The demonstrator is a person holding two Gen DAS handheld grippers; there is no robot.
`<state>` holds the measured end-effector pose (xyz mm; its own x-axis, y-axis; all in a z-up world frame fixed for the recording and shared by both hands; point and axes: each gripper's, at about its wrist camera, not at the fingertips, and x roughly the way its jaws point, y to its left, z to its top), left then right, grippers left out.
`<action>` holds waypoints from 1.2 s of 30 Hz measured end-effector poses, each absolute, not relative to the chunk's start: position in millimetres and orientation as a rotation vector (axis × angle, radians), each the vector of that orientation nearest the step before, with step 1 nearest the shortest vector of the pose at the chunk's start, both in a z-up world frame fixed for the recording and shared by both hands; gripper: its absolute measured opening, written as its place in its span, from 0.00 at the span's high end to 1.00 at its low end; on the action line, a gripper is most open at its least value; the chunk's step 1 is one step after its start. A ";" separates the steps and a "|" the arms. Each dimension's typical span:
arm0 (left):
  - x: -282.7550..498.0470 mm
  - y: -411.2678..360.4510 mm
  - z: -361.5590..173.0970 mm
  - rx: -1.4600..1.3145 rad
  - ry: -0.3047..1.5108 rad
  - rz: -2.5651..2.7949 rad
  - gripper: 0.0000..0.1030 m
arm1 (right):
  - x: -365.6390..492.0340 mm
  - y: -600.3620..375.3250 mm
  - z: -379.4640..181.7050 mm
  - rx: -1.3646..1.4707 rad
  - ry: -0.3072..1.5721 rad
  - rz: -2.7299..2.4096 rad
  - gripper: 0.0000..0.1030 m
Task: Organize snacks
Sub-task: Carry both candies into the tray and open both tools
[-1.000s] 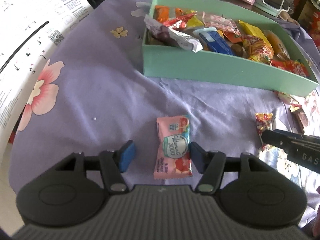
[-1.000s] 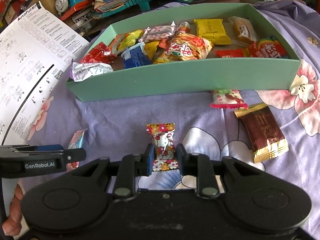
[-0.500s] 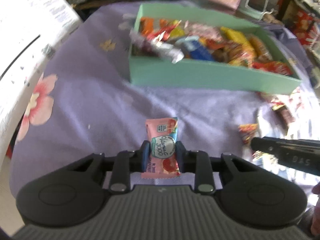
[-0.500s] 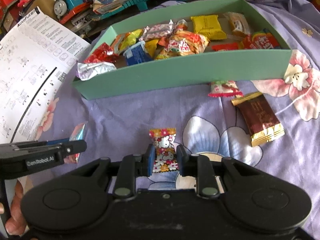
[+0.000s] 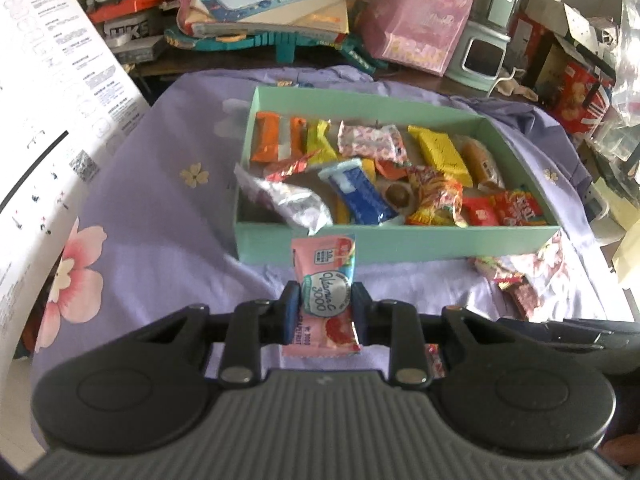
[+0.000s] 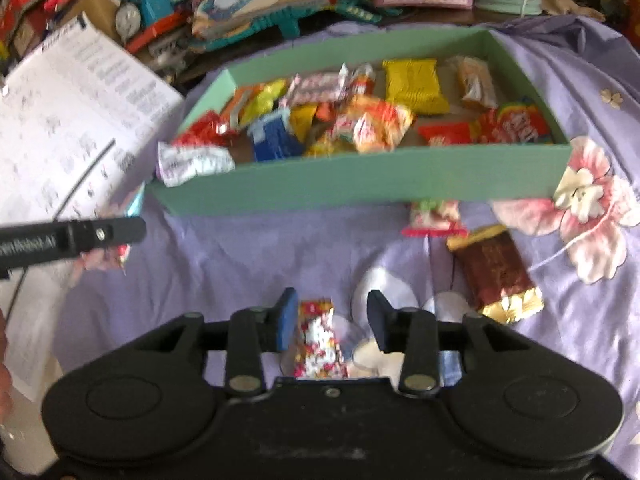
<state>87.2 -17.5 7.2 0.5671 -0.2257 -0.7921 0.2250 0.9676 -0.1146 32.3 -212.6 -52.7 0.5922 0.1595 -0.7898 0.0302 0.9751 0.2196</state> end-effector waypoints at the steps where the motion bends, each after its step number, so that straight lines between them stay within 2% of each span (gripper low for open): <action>1: 86.9 -15.9 4.5 -0.004 0.940 -0.261 0.74 | 33.1 -209.7 -58.0 0.214 0.951 0.080 0.62; 7: 83.6 -3.6 -5.5 -0.020 0.968 -0.240 0.74 | 33.5 -187.0 -73.4 0.100 0.963 0.092 0.62; 9: 84.0 -0.4 -8.5 -0.027 0.977 -0.234 0.74 | 30.9 -178.9 -74.5 0.027 0.954 0.085 0.77; 12: 85.7 1.3 -12.8 -0.039 0.992 -0.232 0.74 | 25.7 -172.5 -72.5 -0.004 0.957 0.114 0.80; 24: 98.1 -13.9 16.7 -0.034 0.921 -0.286 0.74 | 47.2 -215.8 -5.3 0.258 0.826 0.109 0.80; 30: 140.4 -34.4 41.6 -0.019 0.858 -0.301 0.74 | 93.0 -237.7 28.9 0.325 0.753 0.082 0.80; 36: 194.5 -64.9 44.7 -0.024 0.876 -0.323 0.74 | 140.2 -255.6 40.1 0.372 0.735 0.036 0.80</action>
